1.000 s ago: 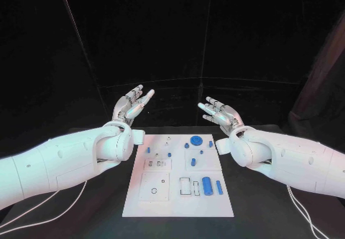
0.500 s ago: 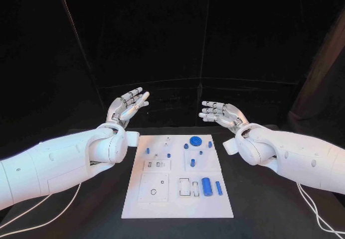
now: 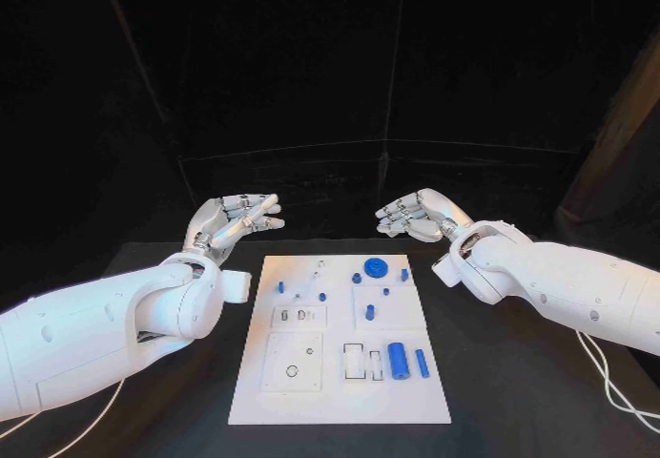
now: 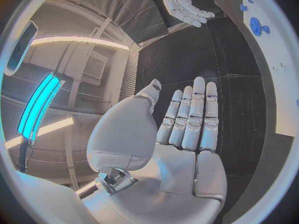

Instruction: Assemble the parts on the task board

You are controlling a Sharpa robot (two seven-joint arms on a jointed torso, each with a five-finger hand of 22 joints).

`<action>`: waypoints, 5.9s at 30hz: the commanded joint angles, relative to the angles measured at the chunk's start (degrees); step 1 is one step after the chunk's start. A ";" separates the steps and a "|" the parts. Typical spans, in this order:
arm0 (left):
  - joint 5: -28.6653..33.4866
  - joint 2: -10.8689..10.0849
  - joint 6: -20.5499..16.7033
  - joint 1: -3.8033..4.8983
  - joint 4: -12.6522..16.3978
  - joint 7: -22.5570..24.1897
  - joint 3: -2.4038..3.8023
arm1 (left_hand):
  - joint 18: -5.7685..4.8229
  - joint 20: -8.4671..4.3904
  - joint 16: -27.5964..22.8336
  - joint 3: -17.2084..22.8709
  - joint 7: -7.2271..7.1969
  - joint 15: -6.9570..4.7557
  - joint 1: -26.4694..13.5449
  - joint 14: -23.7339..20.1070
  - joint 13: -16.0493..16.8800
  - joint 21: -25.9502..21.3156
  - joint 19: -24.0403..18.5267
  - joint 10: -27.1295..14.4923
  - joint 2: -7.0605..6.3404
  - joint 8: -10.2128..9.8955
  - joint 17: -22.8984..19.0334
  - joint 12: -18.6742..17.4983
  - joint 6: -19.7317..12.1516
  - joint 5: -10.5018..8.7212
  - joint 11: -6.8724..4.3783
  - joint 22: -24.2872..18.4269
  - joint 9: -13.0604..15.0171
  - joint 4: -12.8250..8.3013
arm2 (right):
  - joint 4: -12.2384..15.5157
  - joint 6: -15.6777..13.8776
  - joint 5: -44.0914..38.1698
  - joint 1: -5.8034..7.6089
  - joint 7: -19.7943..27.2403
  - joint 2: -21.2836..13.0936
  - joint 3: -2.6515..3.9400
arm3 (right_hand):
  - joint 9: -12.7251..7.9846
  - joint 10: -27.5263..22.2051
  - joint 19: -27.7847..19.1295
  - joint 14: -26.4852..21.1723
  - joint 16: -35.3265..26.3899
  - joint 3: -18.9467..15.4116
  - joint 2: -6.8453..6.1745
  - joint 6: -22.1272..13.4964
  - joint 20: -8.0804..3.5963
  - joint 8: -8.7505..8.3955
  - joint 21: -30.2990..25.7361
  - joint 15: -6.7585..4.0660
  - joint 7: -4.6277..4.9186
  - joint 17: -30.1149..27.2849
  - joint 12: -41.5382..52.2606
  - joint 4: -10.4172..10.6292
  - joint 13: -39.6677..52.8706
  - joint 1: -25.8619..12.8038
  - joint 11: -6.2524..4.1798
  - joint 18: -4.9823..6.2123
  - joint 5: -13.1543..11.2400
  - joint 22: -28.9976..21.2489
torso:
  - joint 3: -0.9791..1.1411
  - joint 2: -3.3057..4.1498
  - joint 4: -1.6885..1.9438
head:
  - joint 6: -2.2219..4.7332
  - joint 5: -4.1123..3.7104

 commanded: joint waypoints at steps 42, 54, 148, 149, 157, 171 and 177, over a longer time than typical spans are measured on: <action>-2.79 -2.80 4.02 0.11 9.43 -2.40 0.04 | 0.80 0.17 -2.98 -0.56 0.72 0.40 0.13 1.20 -0.63 -1.20 1.47 0.31 1.04 -2.93 0.66 -3.93 0.54 -0.02 0.60 -1.63 -1.04 -2.05 | -1.03 16.15 -50.99 2.71 -20.51 6.01 0.22 | -0.11 6.26 15.24 20.95 35.43 7.35 -4.71 6.87 -5.95 -2.78 45.68 -6.09 -3.29 25.31 -2.78 -2.01 0.09 -3.15 -3.73 -1.55 -0.07 37.42 | -0.90 8.53 2.81 | 2.50 -2.50; -2.79 -2.88 4.22 0.15 9.35 -2.77 0.04 | 0.79 0.17 -3.11 -0.49 0.73 0.41 0.26 1.22 -0.62 -1.26 1.53 0.31 1.19 -3.05 0.70 -4.09 0.56 -0.02 0.61 -1.70 -1.03 -2.22 | -1.49 16.28 -51.07 2.71 -20.26 6.49 0.22 | -0.05 7.20 17.44 21.09 42.60 11.35 -3.00 7.75 -5.94 -2.64 49.99 -6.17 -3.37 32.16 -2.69 -1.73 0.10 -3.09 -3.86 -2.42 -2.38 43.46 | -0.77 8.69 2.86 | 2.50 -2.53; -2.78 -2.93 6.12 0.39 9.08 -4.33 0.05 | 0.75 0.34 -4.56 0.34 0.91 0.66 0.93 1.05 -0.68 -2.00 1.55 -0.34 2.17 -4.28 0.89 -5.73 0.33 -0.01 0.89 -2.44 -1.06 -3.66 | -10.64 2.99 -48.75 3.27 -23.02 17.16 0.29 | -0.24 -5.23 9.55 15.29 44.45 14.40 -12.17 -6.21 -3.34 -3.01 48.41 -3.57 -0.56 26.29 -1.47 5.51 0.28 -2.75 -1.07 -0.91 -4.81 37.86 | -1.36 9.93 3.56 | 2.90 -2.00; -2.78 -3.00 6.13 0.39 9.09 -4.33 0.05 | 0.75 0.34 -4.56 0.34 0.91 0.66 0.93 1.05 -0.68 -2.00 1.55 -0.34 2.17 -4.28 0.89 -5.73 0.33 -0.01 0.89 -2.44 -1.06 -3.66 | -9.37 2.29 -48.63 3.27 -23.08 15.97 0.30 | -0.15 -4.63 9.94 15.60 44.72 13.94 -12.01 -5.26 -3.41 -2.88 48.53 -3.64 -0.57 26.53 -1.05 5.84 0.31 -2.41 -1.14 -0.97 -4.51 38.10 | -1.33 9.94 3.50 | 2.96 -1.99; -2.78 -3.39 6.26 0.40 9.10 -4.36 0.04 | 0.75 0.34 -4.60 0.35 0.92 0.66 0.92 1.06 -0.68 -2.02 1.55 -0.35 2.17 -4.31 0.90 -5.77 0.32 -0.01 0.90 -2.46 -1.06 -3.68 | -0.41 2.45 -41.54 3.30 -25.62 5.75 2.44 | 0.66 13.74 20.64 20.57 54.69 11.97 -11.74 2.73 -5.41 -0.73 56.30 -6.31 -2.97 39.92 8.24 10.16 3.80 -5.07 -4.87 -3.73 -1.18 52.67 | -1.32 9.91 3.00 | 3.31 -2.28; -2.78 -3.19 6.51 0.38 8.68 -4.43 0.03 | 0.75 0.35 -4.62 0.37 0.91 0.67 0.91 1.06 -0.68 -2.03 1.56 -0.36 2.19 -4.33 0.90 -5.80 0.32 -0.01 0.90 -2.47 -1.06 -3.70 | 3.23 12.29 -37.51 3.34 -31.66 -2.23 3.63 | 0.14 14.61 27.22 22.91 70.87 -9.82 -14.93 0.46 -6.66 -1.79 62.20 -7.05 -3.53 64.31 39.69 30.62 39.70 0.87 -5.61 -5.90 4.81 63.98 | -1.24 10.05 2.85 | 3.65 -2.86; -2.78 -3.14 6.51 0.38 8.46 -4.48 0.02 | 0.75 0.35 -4.65 0.40 0.91 0.67 0.92 1.07 -0.68 -2.04 1.56 -0.35 2.22 -4.35 0.91 -5.81 0.32 -0.01 0.90 -2.49 -1.05 -3.73 | 2.43 14.29 -38.23 3.34 -31.85 -1.35 3.65 | 0.13 15.53 27.59 23.29 72.30 -9.93 -14.29 0.53 -6.59 -1.61 62.53 -7.01 -3.54 67.08 44.86 30.45 45.82 2.05 -5.60 -6.04 5.30 64.73 | -1.20 10.09 2.85 | 3.40 -2.88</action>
